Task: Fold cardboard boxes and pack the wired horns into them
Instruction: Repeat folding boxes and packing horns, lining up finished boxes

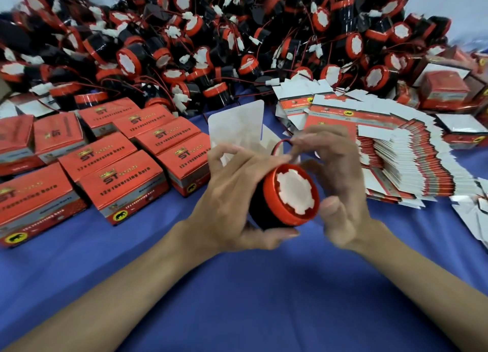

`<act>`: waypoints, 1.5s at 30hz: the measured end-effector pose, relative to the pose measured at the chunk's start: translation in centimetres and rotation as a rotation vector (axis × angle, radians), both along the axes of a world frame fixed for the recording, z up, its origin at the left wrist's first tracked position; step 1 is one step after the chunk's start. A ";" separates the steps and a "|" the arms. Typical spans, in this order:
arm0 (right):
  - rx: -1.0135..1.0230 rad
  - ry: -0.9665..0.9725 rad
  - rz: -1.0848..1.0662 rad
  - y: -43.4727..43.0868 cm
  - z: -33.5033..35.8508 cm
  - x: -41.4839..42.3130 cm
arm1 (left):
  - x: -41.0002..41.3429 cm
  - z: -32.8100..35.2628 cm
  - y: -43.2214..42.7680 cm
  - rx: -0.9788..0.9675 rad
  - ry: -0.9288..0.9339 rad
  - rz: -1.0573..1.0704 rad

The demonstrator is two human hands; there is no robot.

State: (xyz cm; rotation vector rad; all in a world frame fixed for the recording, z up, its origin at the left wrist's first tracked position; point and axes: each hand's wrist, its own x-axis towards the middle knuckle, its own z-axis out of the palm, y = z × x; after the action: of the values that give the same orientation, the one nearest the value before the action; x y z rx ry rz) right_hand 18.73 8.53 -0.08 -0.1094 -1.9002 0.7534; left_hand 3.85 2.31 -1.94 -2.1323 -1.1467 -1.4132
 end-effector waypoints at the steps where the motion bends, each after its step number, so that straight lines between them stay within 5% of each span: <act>1: 0.004 -0.080 -0.006 0.2 0.1 0.2 | 0.1 -0.1 0.1 0.004 -0.023 -0.060; 4: 0.145 -0.345 -0.133 0.8 0.3 0.8 | 0.2 -0.4 0.3 -0.019 -0.106 -0.182; 8: 0.305 -0.336 -0.346 0.5 1.3 1.1 | 0.6 -0.2 0.2 0.050 -0.248 -0.236; 14: 0.100 -0.276 -0.116 -0.8 0.9 0.5 | 0.3 -0.3 0.7 0.180 -0.303 0.076; 18: 0.011 -0.255 -0.210 -2.1 0.4 -0.4 | 0.3 -0.8 0.8 0.167 -0.265 0.163; 30: -0.118 -0.223 -0.204 -0.3 1.4 0.7 | -0.1 -0.1 -0.1 -0.160 -0.281 -0.062; 36: -0.135 -0.445 -0.183 -0.4 1.2 0.4 | 0.1 -0.1 0.0 0.053 -0.252 0.032; 45: -0.147 -0.418 -0.242 0.1 1.9 0.9 | -0.7 -0.2 0.8 -0.009 -0.234 0.197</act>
State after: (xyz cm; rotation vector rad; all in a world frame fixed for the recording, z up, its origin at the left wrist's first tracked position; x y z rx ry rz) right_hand 19.62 8.63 1.79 -0.6195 -2.1685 0.7426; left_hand 3.16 3.06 -2.14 -1.8354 -1.4072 -1.5960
